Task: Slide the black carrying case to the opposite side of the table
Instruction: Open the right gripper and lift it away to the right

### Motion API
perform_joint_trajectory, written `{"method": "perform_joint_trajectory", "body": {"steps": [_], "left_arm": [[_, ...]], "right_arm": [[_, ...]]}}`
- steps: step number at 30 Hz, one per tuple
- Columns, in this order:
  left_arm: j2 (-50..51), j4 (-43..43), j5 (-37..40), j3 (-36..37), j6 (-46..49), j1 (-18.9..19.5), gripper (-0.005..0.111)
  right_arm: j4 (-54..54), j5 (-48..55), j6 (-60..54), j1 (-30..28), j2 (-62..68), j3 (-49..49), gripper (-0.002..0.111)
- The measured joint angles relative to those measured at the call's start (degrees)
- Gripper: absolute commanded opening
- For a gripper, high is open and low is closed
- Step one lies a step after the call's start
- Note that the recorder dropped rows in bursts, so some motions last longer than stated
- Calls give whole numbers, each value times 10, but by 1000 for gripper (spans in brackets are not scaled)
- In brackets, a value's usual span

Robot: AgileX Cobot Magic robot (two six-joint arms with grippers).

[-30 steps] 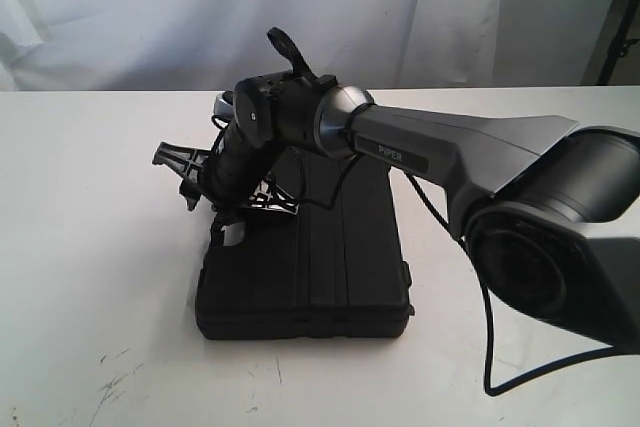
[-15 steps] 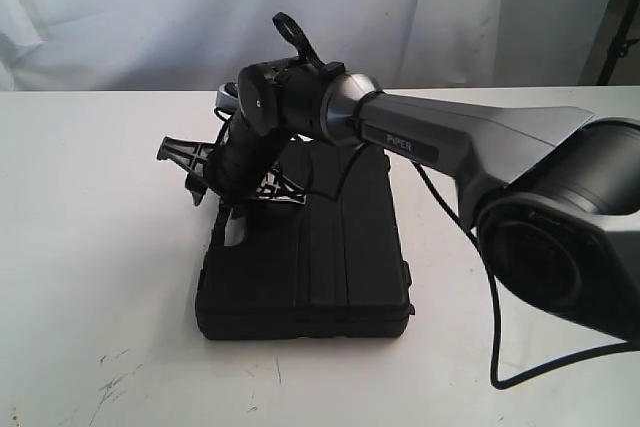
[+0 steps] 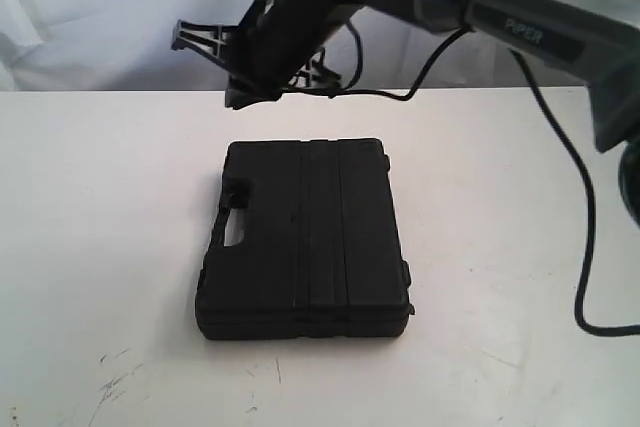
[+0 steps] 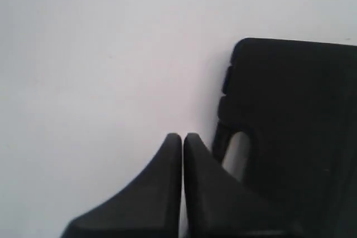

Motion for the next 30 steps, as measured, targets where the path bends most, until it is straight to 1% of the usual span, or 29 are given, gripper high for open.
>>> {"method": "perform_joint_trajectory", "body": {"steps": [3,6,9,11,13,15,16,17,18,20,22,25,30], "left_arm": [[0,0,0,0,0,0,0],[0,0,0,0,0,0,0],[0,0,0,0,0,0,0],[0,0,0,0,0,0,0],[0,0,0,0,0,0,0],[0,0,0,0,0,0,0],[0,0,0,0,0,0,0],[0,0,0,0,0,0,0],[0,0,0,0,0,0,0],[0,0,0,0,0,0,0],[0,0,0,0,0,0,0],[0,0,0,0,0,0,0],[0,0,0,0,0,0,0]], "right_arm": [[-5,50,-37,-18,-8,0,0],[-40,72,-49,-23,-14,0,0],[-75,70,-50,-23,-31,4,0],[-87,49,-58,-23,-50,20,0],[-94,9,-80,-23,-85,65,0],[-94,-33,-92,-23,-121,131,0],[-95,-74,-96,-23,-149,188,0],[-95,-95,-97,-23,-166,217,0],[-95,-131,-100,-23,-206,269,0],[-95,-172,-112,-21,-270,340,0],[-95,-182,-116,-19,-330,393,0],[-96,-167,-120,-19,-392,425,0],[-118,-150,-129,-19,-437,427,0]]}}
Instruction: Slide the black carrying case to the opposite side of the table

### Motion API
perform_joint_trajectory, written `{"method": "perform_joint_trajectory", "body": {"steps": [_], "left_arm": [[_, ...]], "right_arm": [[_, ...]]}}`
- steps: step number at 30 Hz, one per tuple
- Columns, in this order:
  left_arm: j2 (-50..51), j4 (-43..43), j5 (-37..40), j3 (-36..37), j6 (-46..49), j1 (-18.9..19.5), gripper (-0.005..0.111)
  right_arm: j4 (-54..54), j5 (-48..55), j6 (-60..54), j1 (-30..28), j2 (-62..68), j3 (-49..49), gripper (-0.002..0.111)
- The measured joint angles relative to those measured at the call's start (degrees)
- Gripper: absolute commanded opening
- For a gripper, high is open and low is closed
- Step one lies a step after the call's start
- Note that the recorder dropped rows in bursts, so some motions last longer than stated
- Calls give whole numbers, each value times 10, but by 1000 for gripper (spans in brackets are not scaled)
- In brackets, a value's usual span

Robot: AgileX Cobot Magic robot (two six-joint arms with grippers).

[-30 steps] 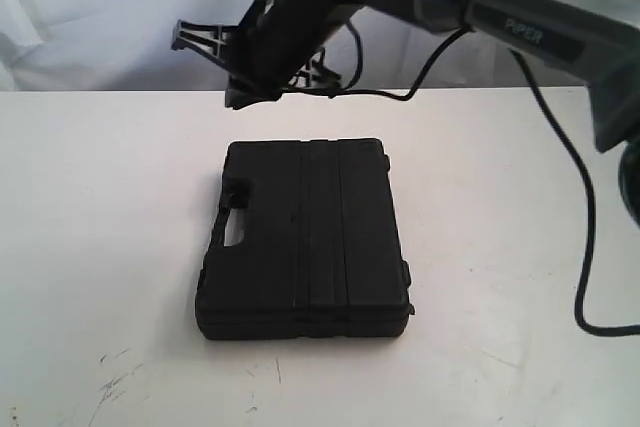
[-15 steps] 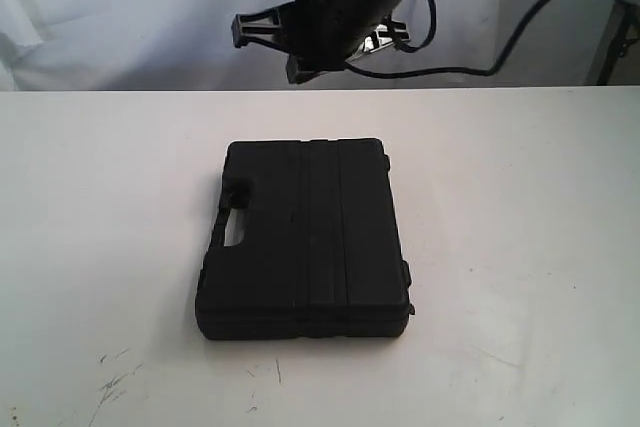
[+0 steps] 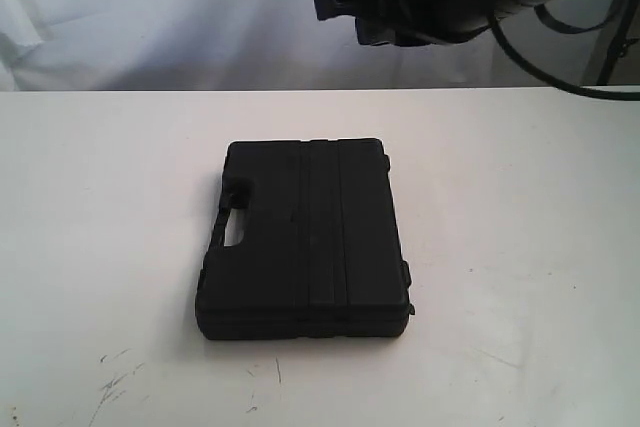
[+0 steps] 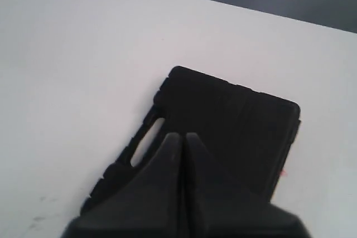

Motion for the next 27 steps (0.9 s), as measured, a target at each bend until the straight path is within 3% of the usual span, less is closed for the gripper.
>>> {"method": "perform_joint_trajectory", "body": {"steps": [10,14,18,27], "left_arm": [[0,0,0,0,0,0,0],[0,0,0,0,0,0,0],[0,0,0,0,0,0,0],[0,0,0,0,0,0,0]], "right_arm": [[-93,147,-5,0,-9,1,0],[-96,112,-5,-16,-55,54,0],[-96,73,-1,-62,-139,147,0],[-97,-14,0,-262,-440,354,0]]}}
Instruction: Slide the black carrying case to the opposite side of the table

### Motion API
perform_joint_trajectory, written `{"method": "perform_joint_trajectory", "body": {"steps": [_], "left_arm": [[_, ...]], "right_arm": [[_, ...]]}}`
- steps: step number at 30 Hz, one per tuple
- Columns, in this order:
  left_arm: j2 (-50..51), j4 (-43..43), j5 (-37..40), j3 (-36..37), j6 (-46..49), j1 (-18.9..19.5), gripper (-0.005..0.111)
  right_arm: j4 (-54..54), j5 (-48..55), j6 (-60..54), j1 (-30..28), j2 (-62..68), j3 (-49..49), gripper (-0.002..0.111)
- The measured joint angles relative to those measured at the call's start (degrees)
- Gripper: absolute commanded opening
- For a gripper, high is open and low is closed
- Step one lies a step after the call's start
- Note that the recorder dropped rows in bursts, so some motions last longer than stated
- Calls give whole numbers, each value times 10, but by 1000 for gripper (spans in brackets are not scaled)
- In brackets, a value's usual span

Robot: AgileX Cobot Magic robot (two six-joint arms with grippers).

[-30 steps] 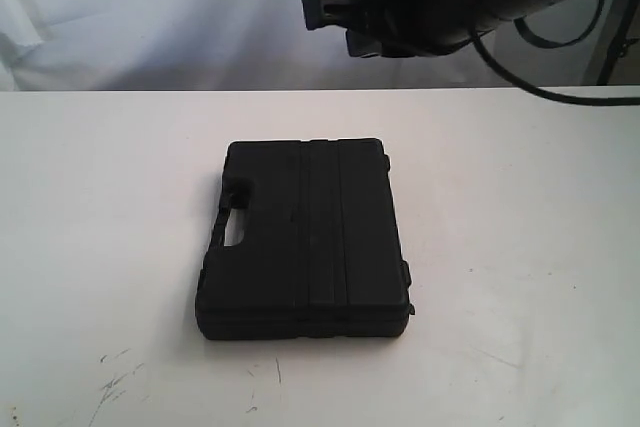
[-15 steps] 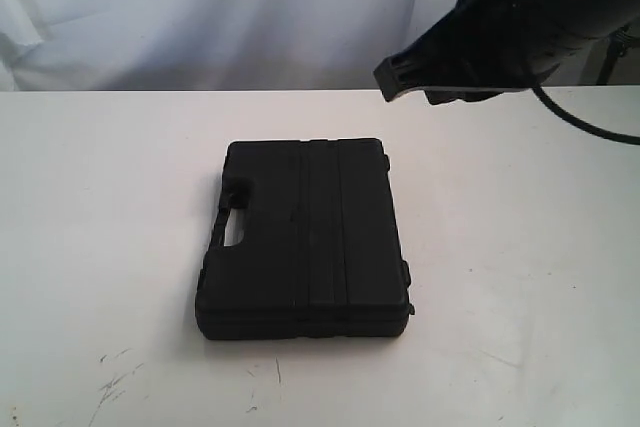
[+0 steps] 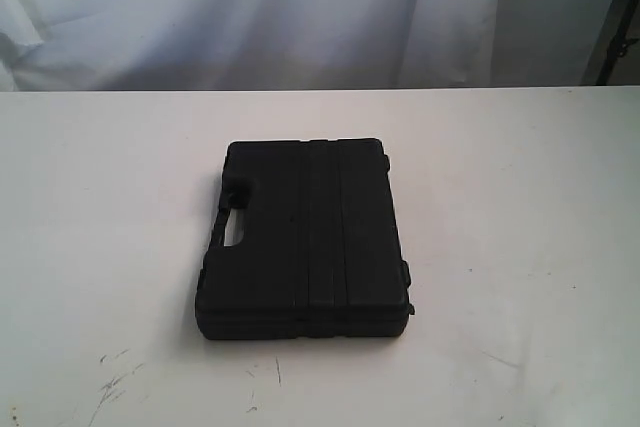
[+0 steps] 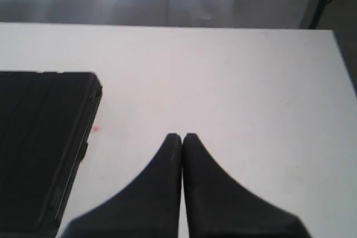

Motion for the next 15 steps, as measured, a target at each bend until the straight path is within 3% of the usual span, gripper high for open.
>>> {"method": "perform_joint_trajectory", "body": {"steps": [7,15], "left_arm": [[0,0,0,0,0,0,0],[0,0,0,0,0,0,0]], "right_arm": [[-1,-6,0,-86,-158,70,0],[-1,-17,0,-103,-254,128,0]]}}
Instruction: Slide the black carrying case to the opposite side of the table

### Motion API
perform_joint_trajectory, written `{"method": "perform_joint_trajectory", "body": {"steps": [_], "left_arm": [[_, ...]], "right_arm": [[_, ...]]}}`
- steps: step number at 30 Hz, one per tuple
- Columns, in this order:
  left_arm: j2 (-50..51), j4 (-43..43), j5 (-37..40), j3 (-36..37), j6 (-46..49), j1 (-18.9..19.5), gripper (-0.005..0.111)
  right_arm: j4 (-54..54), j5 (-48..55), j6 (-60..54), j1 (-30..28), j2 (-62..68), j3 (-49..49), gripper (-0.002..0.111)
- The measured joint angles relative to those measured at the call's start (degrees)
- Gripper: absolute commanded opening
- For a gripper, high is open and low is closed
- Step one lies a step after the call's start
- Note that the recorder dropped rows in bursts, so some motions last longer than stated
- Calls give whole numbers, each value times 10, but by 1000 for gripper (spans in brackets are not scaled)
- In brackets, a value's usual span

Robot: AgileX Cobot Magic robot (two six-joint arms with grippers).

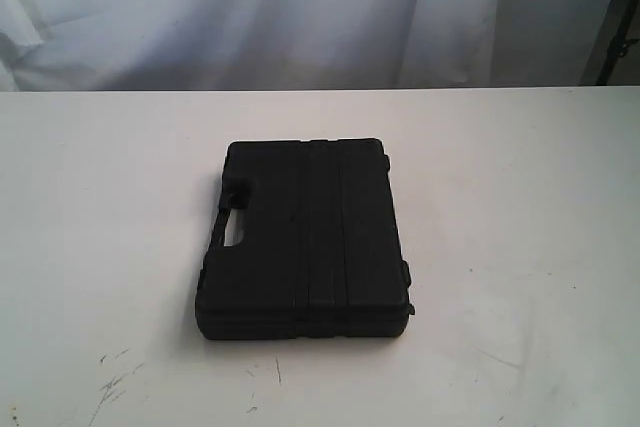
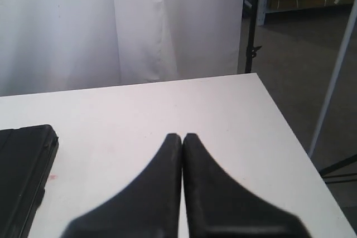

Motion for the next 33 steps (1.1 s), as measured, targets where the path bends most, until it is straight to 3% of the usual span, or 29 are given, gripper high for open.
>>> {"method": "perform_joint_trajectory", "body": {"steps": [13,22,33], "left_arm": [[0,0,0,0,0,0,0],[0,0,0,0,-1,0,0],[0,0,0,0,-1,0,0]], "right_arm": [[16,-33,-4,-10,-54,32,0],[87,-177,-74,-10,-108,191,0],[92,-193,-78,-10,-142,285,0]]}}
